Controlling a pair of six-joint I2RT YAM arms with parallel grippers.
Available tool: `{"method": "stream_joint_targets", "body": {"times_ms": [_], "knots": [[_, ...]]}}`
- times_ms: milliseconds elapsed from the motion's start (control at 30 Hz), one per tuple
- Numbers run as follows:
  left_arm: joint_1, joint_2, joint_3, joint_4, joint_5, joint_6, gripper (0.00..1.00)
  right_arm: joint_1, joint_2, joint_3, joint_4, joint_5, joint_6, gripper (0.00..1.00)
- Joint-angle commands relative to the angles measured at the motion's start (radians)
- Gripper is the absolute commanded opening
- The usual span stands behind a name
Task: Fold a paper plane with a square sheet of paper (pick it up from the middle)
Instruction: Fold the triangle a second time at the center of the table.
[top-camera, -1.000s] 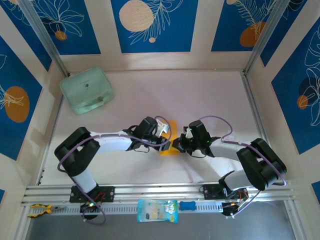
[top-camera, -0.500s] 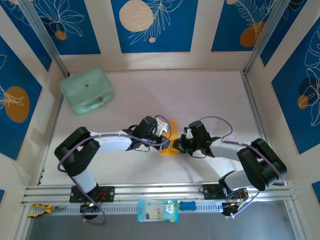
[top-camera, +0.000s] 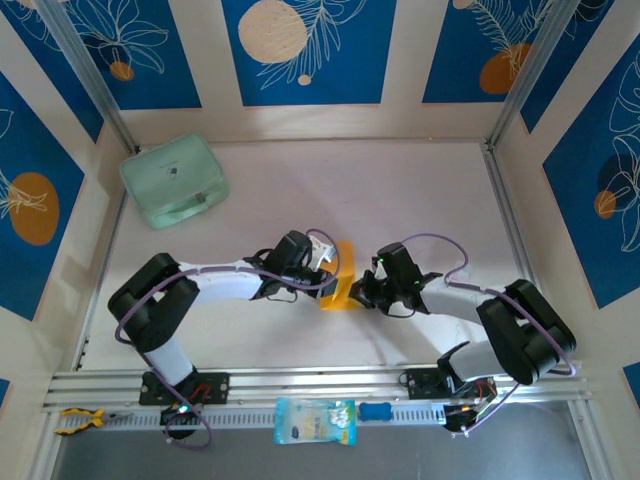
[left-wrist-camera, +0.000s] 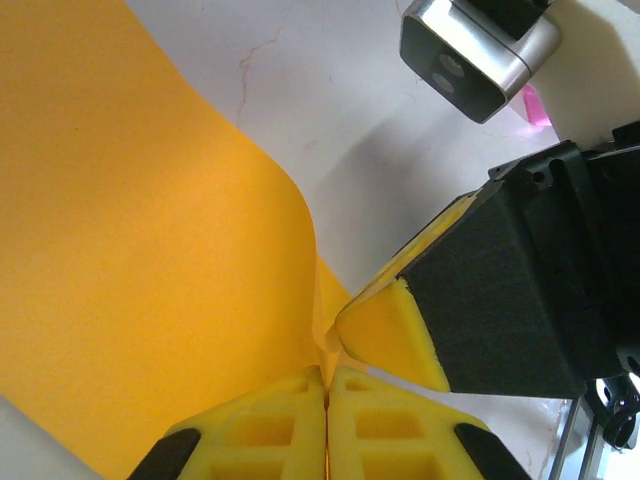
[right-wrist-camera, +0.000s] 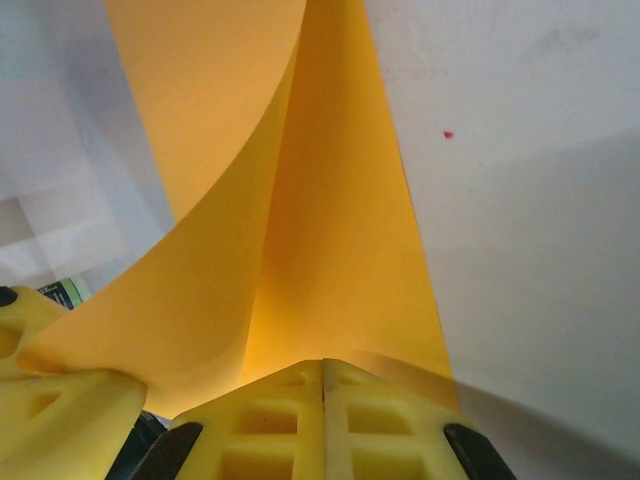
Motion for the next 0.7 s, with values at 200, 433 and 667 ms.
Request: {"method": "stream_joint_targets", "body": {"times_ms": [200, 433, 667], "knots": [[0.014, -0.012, -0.006, -0.012, 0.02, 0.012, 0.14, 0.024, 0.047, 0.044, -0.03, 0.026, -0.009, 0.02], [0.018, -0.022, -0.002, -0.024, 0.014, 0.019, 0.15, 0.025, 0.048, 0.043, -0.032, 0.025, -0.012, 0.02], [0.018, -0.025, 0.004, -0.038, 0.016, 0.031, 0.07, 0.026, 0.052, 0.044, -0.072, 0.041, -0.017, 0.02]]}}
